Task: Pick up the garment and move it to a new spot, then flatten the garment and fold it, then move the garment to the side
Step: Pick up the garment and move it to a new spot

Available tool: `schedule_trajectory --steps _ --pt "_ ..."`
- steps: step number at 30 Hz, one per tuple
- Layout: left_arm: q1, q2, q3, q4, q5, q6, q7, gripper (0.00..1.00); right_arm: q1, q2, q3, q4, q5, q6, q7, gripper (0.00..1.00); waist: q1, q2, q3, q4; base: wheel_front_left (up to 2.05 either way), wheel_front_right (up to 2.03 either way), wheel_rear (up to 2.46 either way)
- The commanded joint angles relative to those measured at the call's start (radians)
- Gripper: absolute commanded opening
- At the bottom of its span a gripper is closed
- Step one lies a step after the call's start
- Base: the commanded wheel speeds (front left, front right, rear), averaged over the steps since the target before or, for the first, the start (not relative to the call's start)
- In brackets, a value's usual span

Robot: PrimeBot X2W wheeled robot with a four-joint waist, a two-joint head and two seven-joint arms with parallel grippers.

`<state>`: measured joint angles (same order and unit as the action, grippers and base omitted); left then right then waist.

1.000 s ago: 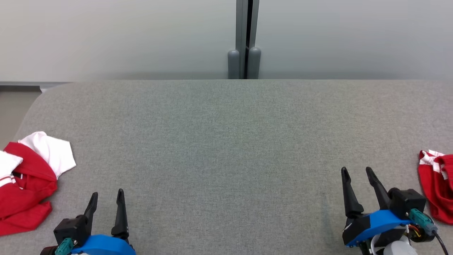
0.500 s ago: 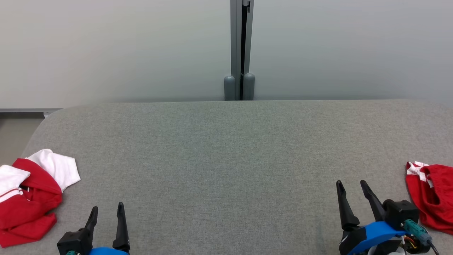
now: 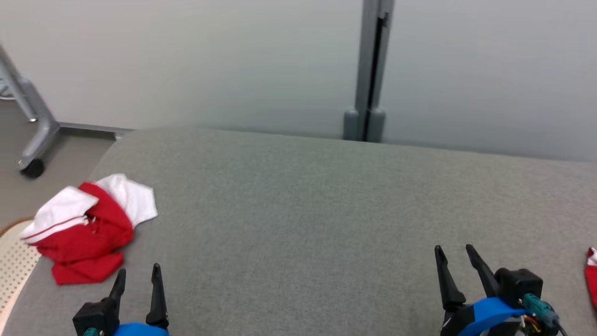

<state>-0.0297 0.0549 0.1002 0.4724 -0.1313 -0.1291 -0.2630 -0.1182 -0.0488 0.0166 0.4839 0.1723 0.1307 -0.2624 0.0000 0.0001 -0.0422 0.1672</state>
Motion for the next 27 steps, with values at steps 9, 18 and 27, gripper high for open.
schedule_trajectory --steps 9,18,27 --pt "-0.008 0.012 0.041 0.024 0.007 -0.002 -0.003 1.00 -0.011 -0.004 0.046 0.020 0.048 0.000 -0.003 1.00 0.0000 -0.0001 0.031 0.253 0.00 0.00 0.00" --pt "-0.005 0.009 0.138 0.013 -0.024 0.001 -0.003 1.00 -0.085 -0.004 0.135 0.056 0.043 0.000 -0.003 1.00 0.0000 -0.0001 0.086 0.370 0.00 0.00 0.00" --pt "-0.016 0.001 0.201 0.019 -0.036 0.000 -0.003 1.00 -0.155 -0.005 0.185 0.091 0.044 0.000 -0.003 1.00 0.0000 -0.0001 0.123 0.377 0.00 0.00 0.00"
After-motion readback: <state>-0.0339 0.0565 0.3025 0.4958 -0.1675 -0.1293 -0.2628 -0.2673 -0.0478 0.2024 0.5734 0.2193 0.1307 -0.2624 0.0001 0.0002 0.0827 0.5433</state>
